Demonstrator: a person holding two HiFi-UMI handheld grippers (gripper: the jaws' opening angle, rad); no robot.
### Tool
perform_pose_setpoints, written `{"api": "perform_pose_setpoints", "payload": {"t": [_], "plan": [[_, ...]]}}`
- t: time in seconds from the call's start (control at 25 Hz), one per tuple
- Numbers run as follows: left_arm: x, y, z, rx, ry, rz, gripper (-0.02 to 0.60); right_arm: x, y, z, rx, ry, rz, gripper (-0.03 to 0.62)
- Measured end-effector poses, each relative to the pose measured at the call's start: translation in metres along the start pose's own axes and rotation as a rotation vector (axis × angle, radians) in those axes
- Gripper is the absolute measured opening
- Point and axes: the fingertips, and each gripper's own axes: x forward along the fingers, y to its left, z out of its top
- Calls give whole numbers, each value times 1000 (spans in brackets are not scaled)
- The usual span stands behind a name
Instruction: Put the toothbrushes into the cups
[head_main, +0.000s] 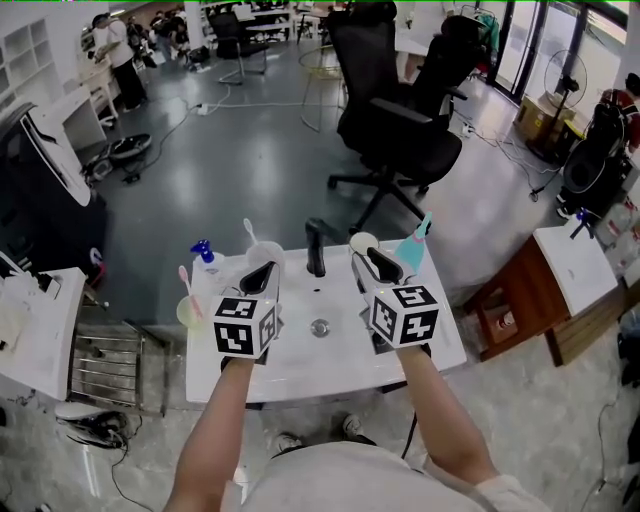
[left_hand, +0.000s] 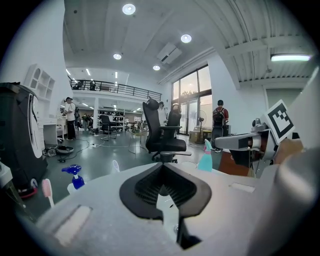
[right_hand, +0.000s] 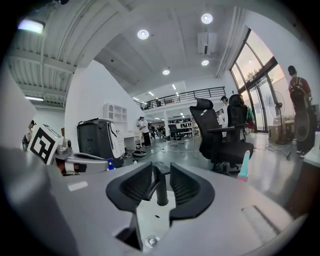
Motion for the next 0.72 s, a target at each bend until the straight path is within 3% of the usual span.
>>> {"api": "perform_pose_setpoints", "payload": {"t": [0.72], "plan": [[54, -85, 8, 33, 15, -145, 5, -53, -102, -16, 38, 63, -138, 200]]}}
